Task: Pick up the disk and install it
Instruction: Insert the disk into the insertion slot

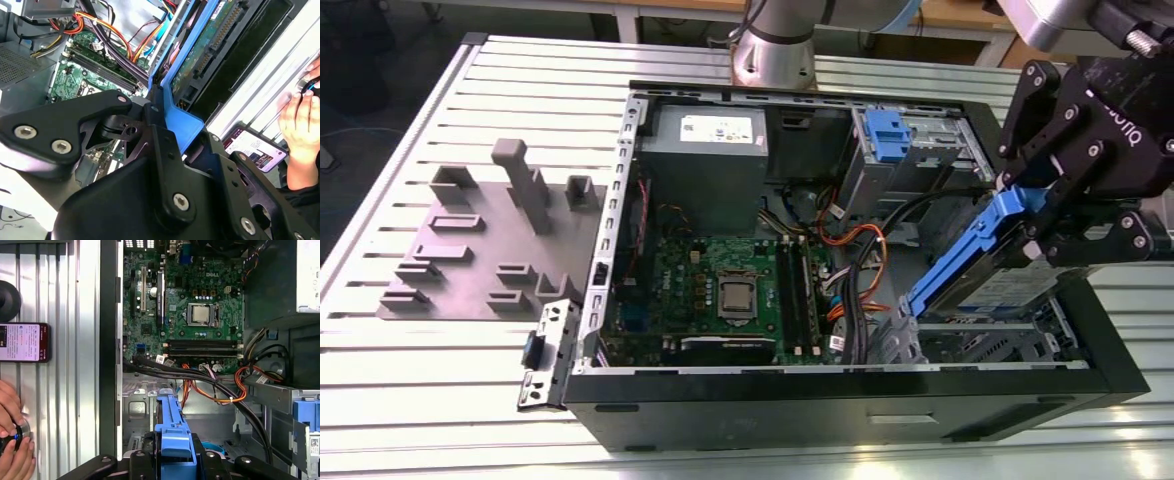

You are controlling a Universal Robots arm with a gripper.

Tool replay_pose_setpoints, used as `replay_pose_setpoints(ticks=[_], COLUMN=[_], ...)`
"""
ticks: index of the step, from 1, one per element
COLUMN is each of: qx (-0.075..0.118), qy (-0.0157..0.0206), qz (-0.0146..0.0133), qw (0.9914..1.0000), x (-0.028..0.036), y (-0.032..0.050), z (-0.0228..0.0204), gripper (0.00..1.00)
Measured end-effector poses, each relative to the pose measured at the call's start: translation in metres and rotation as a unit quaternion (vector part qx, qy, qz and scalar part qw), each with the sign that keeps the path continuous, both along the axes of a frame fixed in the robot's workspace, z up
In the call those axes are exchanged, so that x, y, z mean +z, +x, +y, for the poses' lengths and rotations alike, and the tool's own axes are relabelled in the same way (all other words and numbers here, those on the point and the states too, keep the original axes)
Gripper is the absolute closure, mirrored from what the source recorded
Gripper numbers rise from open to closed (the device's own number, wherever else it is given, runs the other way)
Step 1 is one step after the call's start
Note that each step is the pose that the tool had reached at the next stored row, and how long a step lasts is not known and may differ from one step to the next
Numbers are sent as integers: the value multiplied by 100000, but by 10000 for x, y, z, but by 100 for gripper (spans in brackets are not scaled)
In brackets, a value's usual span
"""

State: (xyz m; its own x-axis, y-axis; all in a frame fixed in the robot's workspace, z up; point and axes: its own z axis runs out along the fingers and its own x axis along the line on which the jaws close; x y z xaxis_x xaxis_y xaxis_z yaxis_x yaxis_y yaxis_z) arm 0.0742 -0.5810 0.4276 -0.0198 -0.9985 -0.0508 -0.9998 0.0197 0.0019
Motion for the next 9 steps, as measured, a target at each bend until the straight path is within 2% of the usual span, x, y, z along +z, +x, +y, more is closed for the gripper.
replay_pose_setpoints(ticks=[9], qx=[2], qy=[4], qz=[-1], qw=[100000], x=[-3], y=[0], z=[0], gripper=[63])
